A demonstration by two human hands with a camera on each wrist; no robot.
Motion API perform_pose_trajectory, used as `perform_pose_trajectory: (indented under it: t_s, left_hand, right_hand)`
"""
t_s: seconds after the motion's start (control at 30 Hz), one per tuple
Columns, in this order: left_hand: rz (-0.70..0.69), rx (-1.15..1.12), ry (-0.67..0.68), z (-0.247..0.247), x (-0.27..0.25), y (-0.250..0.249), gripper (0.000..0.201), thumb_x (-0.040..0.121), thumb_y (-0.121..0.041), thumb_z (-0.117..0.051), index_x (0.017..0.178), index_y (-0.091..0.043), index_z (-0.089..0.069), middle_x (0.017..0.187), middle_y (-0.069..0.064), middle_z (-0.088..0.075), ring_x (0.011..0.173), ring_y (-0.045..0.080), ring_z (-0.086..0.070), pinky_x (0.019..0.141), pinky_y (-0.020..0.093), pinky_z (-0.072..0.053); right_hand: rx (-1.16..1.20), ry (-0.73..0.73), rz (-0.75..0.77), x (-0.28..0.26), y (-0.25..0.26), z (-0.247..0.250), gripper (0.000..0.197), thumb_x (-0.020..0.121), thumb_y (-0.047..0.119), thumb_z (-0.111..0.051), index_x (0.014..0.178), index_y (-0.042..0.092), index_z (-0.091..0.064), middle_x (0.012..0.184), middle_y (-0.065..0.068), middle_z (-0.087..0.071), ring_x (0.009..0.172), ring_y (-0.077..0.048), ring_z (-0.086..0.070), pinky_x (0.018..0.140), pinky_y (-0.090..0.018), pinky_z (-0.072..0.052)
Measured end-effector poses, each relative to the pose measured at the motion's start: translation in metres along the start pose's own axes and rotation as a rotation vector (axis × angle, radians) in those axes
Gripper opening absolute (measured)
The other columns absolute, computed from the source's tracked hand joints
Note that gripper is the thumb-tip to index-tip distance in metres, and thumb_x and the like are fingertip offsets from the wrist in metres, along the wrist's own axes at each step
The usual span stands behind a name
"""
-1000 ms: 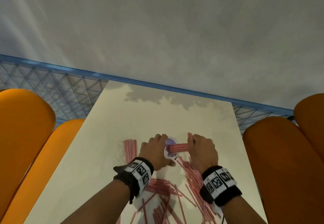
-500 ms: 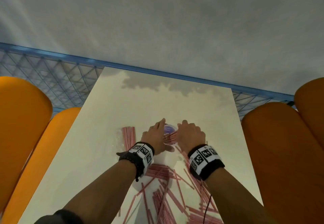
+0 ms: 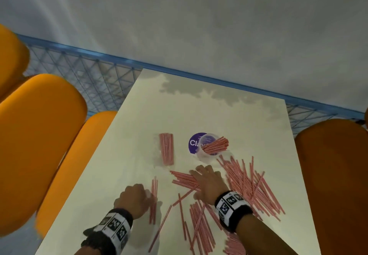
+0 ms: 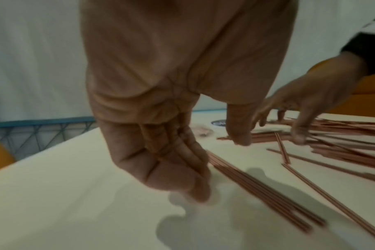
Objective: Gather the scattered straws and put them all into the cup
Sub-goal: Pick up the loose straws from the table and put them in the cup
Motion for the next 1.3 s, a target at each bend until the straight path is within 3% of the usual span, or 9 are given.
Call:
perform_pose_trajectory:
  t_s: [0.13,0.23,0.33,0.5,0.7,0.83,1.0,1.1,1.3]
  left_hand:
    - [0.056,-0.054,-0.087,-0.017,0.002,-0.006,0.055,0.074,-0.069,-0.062,0.095,-0.02,-0.05,0.092,-0.002,-0.061,0.081,0.019,-0.059,0.07,0.031,-0.049]
    - [0.059,-0.075,-0.123,-0.017,0.01,-0.019,0.051,0.079,-0.057,-0.066,0.107,-0.017,-0.051,0.108,0.003,-0.062,0.099,0.023,-0.061,0.082,0.035,-0.051]
    - [0.123,-0.09,-0.137,-0.01,0.018,-0.012,0.044,0.086,-0.045,-0.064,0.113,-0.013,-0.051,0.116,0.007,-0.06,0.108,0.027,-0.058,0.086,0.035,-0.048]
    - [0.242,-0.278,-0.148,-0.018,0.026,0.006,0.033,0.085,-0.038,-0.066,0.1,-0.009,-0.064,0.106,0.013,-0.065,0.099,0.032,-0.063,0.081,0.036,-0.052]
    - [0.219,-0.479,-0.088,-0.034,0.04,-0.013,0.037,0.08,-0.04,-0.068,0.083,-0.003,-0.069,0.09,0.016,-0.072,0.081,0.028,-0.068,0.059,0.027,-0.046]
    - [0.31,-0.545,-0.089,-0.025,0.04,-0.001,0.049,0.08,-0.049,-0.067,0.079,0.0,-0.065,0.089,0.017,-0.074,0.076,0.027,-0.068,0.051,0.024,-0.041]
    - [0.305,-0.736,-0.023,-0.029,0.038,-0.015,0.044,0.077,-0.048,-0.069,0.075,-0.003,-0.069,0.081,0.011,-0.074,0.073,0.024,-0.068,0.058,0.026,-0.052]
    - [0.304,-0.857,-0.018,-0.039,0.047,-0.008,0.042,0.063,-0.043,-0.072,0.072,-0.002,-0.072,0.072,0.013,-0.074,0.067,0.029,-0.073,0.063,0.039,-0.062]
    - [0.292,-0.866,0.017,-0.056,0.047,-0.015,0.039,0.076,-0.031,-0.068,0.1,-0.001,-0.07,0.096,0.015,-0.075,0.083,0.028,-0.073,0.076,0.039,-0.061]
  right_hand:
    - [0.096,-0.045,0.029,0.02,0.005,-0.002,0.052,0.085,0.041,-0.065,0.132,0.025,-0.051,0.124,0.0,-0.048,0.115,-0.022,-0.042,0.096,-0.044,-0.041]
    - [0.192,-0.151,-0.004,0.023,0.001,0.001,0.027,0.091,0.034,-0.059,0.112,0.018,-0.064,0.107,0.0,-0.056,0.104,-0.021,-0.05,0.084,-0.035,-0.045]
    - [0.189,-0.246,-0.119,0.021,-0.011,0.005,0.023,0.095,0.032,-0.052,0.104,0.016,-0.067,0.102,-0.001,-0.06,0.098,-0.019,-0.054,0.077,-0.031,-0.046]
    - [0.212,-0.284,-0.2,0.016,0.002,-0.001,0.025,0.098,0.034,-0.049,0.105,0.016,-0.064,0.102,0.0,-0.06,0.093,-0.017,-0.056,0.068,-0.027,-0.038]
    - [0.261,-0.252,-0.122,0.021,0.049,-0.011,0.024,0.098,0.03,-0.047,0.113,0.015,-0.059,0.114,-0.003,-0.058,0.107,-0.02,-0.054,0.086,-0.029,-0.044]
    - [0.483,-0.235,-0.258,0.026,0.04,-0.007,0.038,0.09,0.031,-0.054,0.125,0.016,-0.054,0.123,-0.002,-0.054,0.118,-0.02,-0.051,0.098,-0.033,-0.045]
    - [0.531,-0.167,-0.191,0.037,0.07,-0.009,0.028,0.089,0.036,-0.057,0.108,0.015,-0.059,0.112,-0.005,-0.054,0.109,-0.025,-0.053,0.096,-0.039,-0.046]
    - [0.459,-0.17,-0.234,0.033,0.067,-0.015,0.036,0.09,0.035,-0.059,0.119,0.014,-0.054,0.121,-0.005,-0.05,0.117,-0.025,-0.046,0.1,-0.034,-0.042]
    - [0.439,-0.108,-0.274,0.033,0.082,-0.026,0.02,0.086,0.02,-0.056,0.105,0.013,-0.053,0.117,-0.007,-0.054,0.106,-0.025,-0.051,0.09,-0.032,-0.042]
Point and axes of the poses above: each hand's wrist, its own x-axis towards the middle knuckle, its own z-axis out of the back of the hand, y = z × x, the point moved 8 cm from there along x, towards the middle knuckle
